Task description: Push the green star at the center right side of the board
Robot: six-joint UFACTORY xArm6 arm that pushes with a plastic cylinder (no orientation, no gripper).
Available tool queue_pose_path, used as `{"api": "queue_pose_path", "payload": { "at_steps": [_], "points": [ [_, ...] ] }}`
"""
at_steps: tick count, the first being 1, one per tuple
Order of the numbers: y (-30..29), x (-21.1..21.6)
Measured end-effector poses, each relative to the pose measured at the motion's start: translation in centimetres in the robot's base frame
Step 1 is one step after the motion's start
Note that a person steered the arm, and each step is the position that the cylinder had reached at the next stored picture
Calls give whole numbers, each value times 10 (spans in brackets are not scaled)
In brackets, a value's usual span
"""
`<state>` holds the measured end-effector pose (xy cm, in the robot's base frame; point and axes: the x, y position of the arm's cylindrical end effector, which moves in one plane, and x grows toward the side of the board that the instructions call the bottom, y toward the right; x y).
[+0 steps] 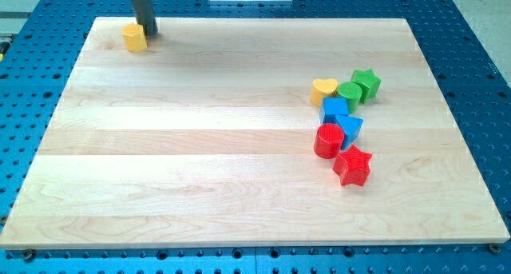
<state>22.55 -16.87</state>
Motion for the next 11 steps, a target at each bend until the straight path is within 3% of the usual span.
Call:
{"api": "queue_pose_path", "payload": {
  "at_steps": [2,3,4,5,9,10,11],
  "points": [
    [188,41],
    [266,96],
    [281,110],
    [292,149],
    [405,175],
    [407,178],
    [360,178]
  ]
}}
